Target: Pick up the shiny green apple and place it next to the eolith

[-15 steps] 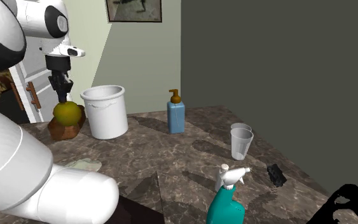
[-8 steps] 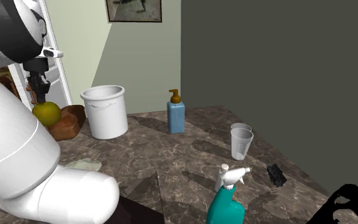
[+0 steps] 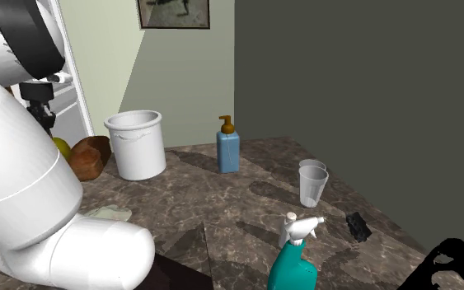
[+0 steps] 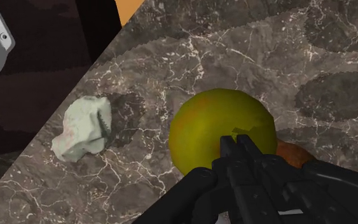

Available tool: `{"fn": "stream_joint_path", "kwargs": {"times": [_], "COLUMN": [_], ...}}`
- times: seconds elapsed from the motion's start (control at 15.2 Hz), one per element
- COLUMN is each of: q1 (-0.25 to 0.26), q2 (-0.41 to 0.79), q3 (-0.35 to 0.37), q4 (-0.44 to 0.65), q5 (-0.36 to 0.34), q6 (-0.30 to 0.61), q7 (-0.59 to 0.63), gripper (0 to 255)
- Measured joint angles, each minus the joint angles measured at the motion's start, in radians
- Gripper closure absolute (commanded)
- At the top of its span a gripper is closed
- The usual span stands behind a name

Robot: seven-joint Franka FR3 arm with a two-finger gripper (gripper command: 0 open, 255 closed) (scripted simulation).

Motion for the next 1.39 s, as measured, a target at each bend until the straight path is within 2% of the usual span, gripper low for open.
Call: {"fn": "stream_joint_path", "kwargs": {"times": [1.39], "q1": [0.006], "q2": [0.067], "q3": [0.048], "q4": [-0.228], "q5": [-0.007], "q6": [0.286], "q7": [-0.017], "gripper": [255]}}
